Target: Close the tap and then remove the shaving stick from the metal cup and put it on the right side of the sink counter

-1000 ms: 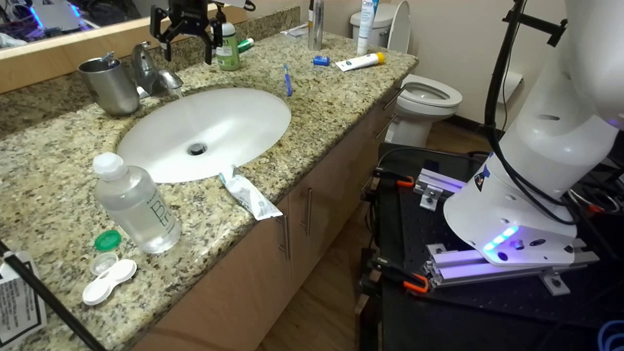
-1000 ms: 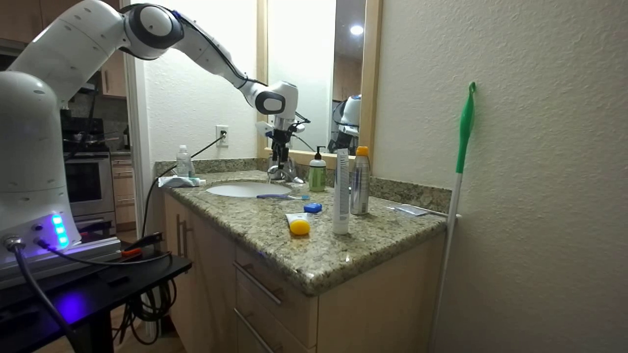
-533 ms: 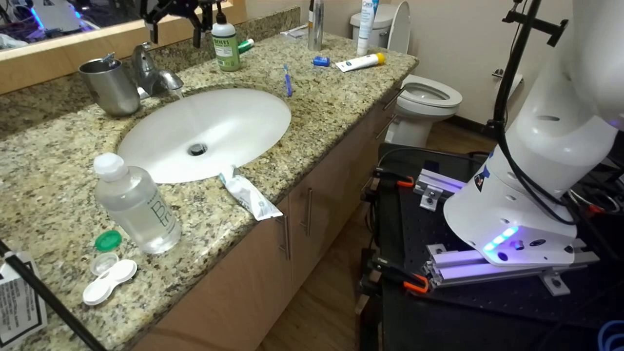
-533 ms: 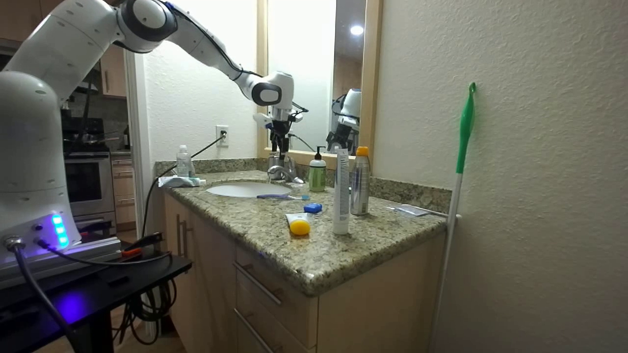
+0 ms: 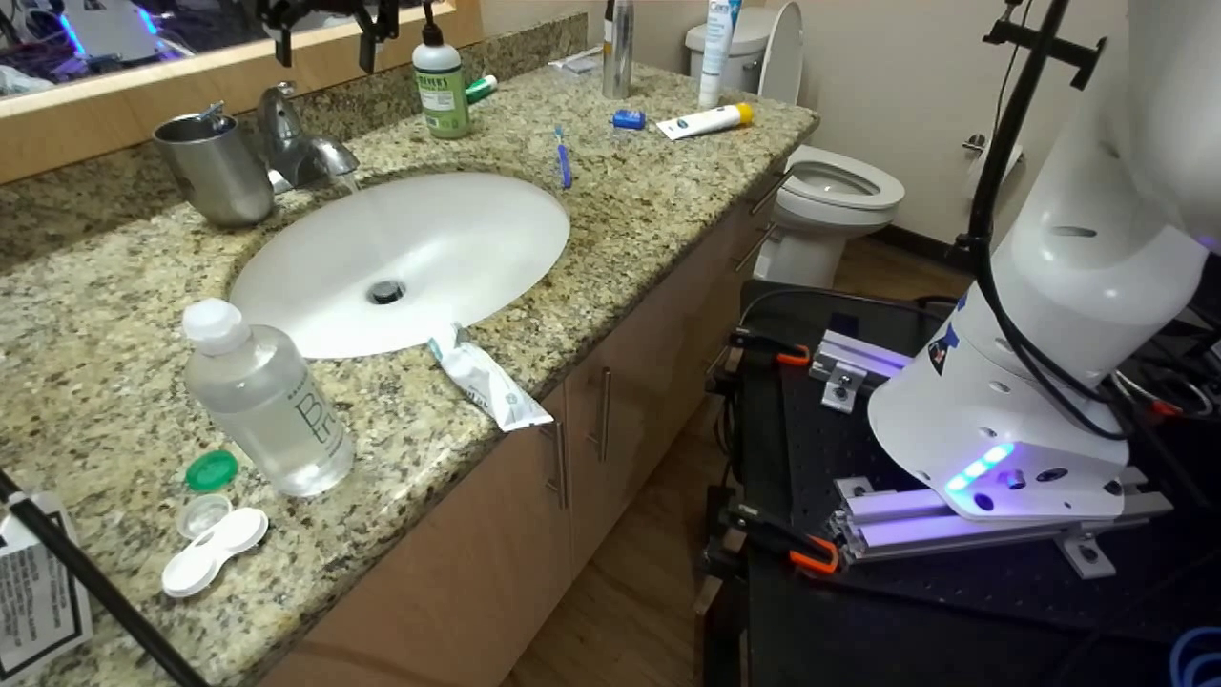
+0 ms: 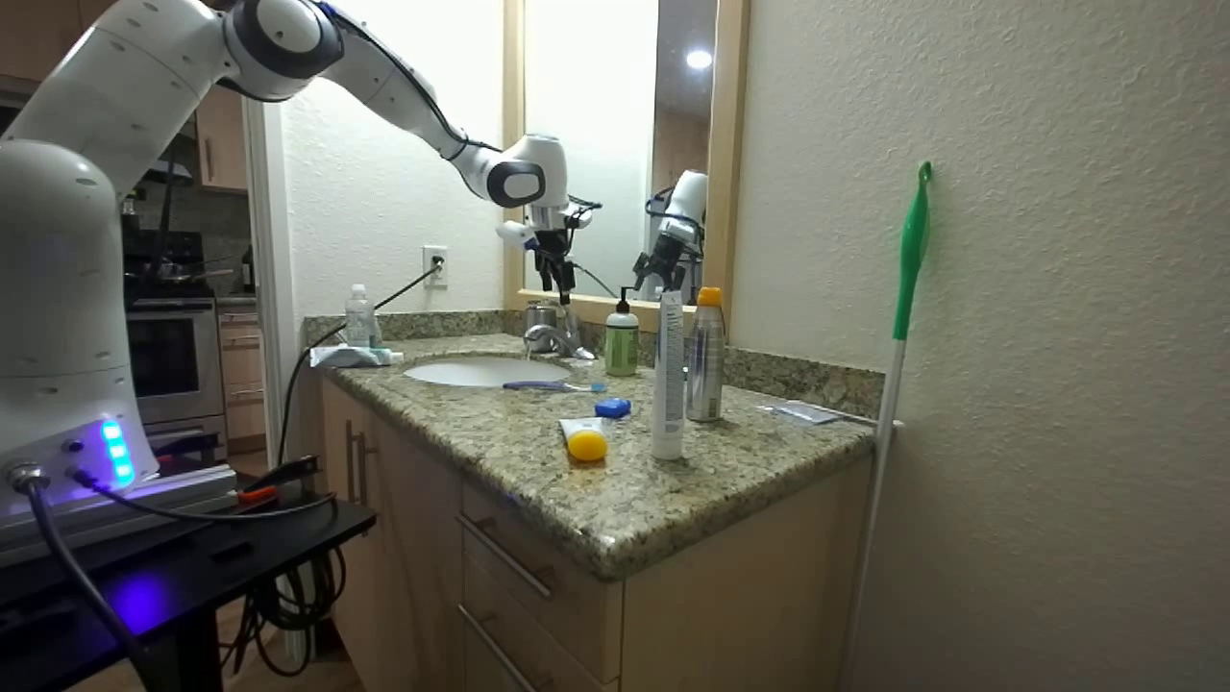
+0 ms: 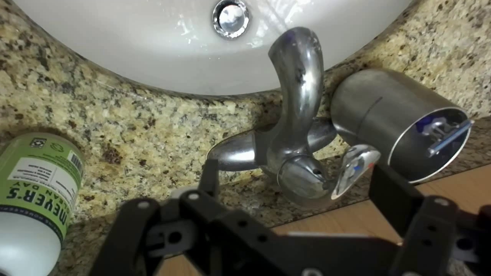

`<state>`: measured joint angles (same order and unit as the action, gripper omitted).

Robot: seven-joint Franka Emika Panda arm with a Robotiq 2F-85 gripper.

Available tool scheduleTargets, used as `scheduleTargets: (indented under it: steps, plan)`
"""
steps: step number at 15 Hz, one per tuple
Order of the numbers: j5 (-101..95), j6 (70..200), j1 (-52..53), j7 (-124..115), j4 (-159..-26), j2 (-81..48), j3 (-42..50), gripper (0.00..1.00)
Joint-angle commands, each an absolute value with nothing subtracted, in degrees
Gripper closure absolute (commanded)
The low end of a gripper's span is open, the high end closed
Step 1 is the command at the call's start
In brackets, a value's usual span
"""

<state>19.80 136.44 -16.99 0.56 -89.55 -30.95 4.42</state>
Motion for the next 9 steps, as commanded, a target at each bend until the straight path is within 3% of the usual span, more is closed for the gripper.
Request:
scheduleTargets:
  steps: [1, 9]
  plan:
    - [21.33, 138.53, -18.10, 1.11, -83.66, -36.01, 3.40, 0.00]
    - [19.89, 136.31, -17.77, -0.17, -83.01, -36.89, 3.88, 0.00]
